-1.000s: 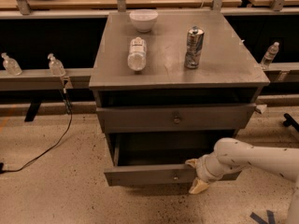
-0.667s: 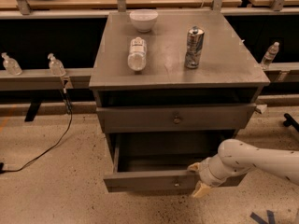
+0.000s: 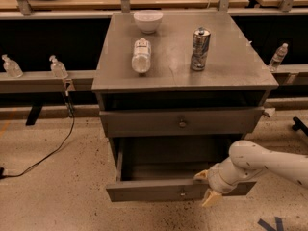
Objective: Open middle drawer
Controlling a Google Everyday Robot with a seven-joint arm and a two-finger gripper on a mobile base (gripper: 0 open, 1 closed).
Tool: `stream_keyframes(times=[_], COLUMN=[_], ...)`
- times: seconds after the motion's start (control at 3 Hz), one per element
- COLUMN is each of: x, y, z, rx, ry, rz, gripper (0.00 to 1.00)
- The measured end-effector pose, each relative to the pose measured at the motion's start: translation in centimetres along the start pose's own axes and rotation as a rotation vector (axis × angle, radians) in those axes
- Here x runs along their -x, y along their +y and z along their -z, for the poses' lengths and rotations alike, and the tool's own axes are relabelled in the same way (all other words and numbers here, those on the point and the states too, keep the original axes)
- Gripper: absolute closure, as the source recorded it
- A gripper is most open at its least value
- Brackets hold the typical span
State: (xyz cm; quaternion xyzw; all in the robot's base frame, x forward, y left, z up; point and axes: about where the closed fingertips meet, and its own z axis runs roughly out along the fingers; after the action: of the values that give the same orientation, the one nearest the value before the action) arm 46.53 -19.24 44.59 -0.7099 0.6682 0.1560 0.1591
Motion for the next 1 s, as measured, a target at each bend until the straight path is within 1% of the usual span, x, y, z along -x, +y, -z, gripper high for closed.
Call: stream_keyframes(times=[0.33,0.67,1.0], x=[0.5,2.3,3.1], y=[0.4,-0.9,-1.5], z=[0.1,-0.3,0.2], rx=[0.053,0.065,0.061], ry=[-0.043,-0.130,-0.168], rz=[0.034,0.097,0.127], gripper=[0.42,0.42,0.42])
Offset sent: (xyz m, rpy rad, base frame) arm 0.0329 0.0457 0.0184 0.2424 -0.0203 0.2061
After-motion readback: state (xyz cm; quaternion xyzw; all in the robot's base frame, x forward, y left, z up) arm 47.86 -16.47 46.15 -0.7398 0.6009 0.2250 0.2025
